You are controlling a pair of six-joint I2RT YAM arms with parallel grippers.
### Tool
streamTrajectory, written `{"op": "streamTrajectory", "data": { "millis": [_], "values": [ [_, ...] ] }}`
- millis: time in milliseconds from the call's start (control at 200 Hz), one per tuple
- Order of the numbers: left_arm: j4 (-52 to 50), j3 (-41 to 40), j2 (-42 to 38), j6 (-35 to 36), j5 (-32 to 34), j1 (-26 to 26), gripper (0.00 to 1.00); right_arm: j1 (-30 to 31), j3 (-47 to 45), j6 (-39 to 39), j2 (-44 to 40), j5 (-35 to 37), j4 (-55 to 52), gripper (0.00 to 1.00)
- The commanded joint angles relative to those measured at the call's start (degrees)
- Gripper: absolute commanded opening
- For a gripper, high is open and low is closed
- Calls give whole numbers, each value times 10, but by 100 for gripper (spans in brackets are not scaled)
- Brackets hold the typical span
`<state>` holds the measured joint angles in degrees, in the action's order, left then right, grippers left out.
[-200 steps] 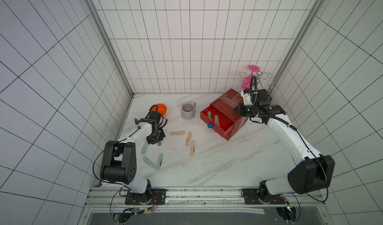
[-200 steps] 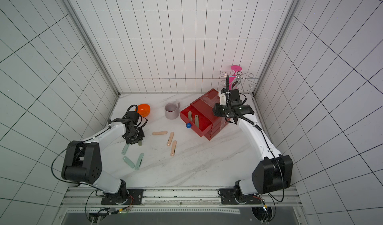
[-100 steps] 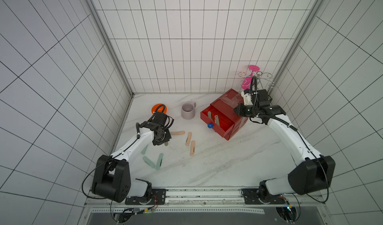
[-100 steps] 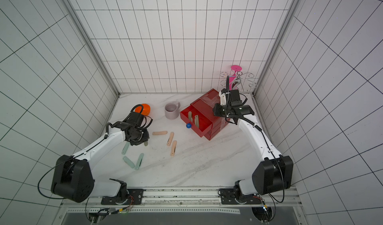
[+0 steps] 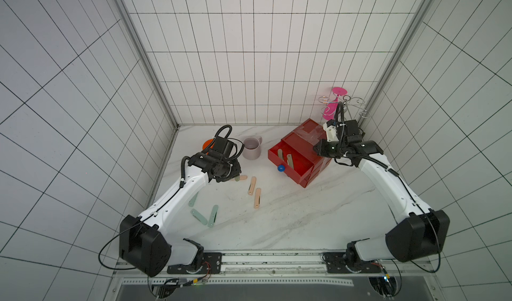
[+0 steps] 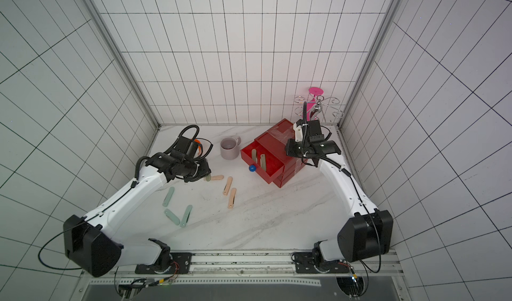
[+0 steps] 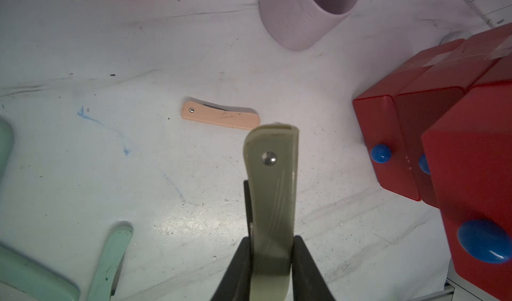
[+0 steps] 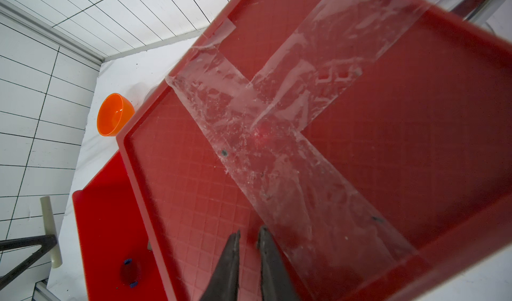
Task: Place the fruit knives into the drawer by color
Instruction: Place the fruit knife in the drawer.
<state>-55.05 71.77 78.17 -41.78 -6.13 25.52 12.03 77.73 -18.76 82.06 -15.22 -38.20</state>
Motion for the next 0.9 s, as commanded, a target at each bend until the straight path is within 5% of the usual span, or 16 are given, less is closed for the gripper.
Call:
{"op": "streamTrajectory", "data": {
  "millis": [0,660,895],
  "values": [
    [-14,48,25,-22,0,24,27,0,-20,-6,35,32,-174,17],
    [-81,425,265,-25,-2,155,28,-1,-21,3,49,25,-191,17],
    [-87,501,327,-35,-10,189,28,0,-23,7,55,23,-192,17]
  ]
}}
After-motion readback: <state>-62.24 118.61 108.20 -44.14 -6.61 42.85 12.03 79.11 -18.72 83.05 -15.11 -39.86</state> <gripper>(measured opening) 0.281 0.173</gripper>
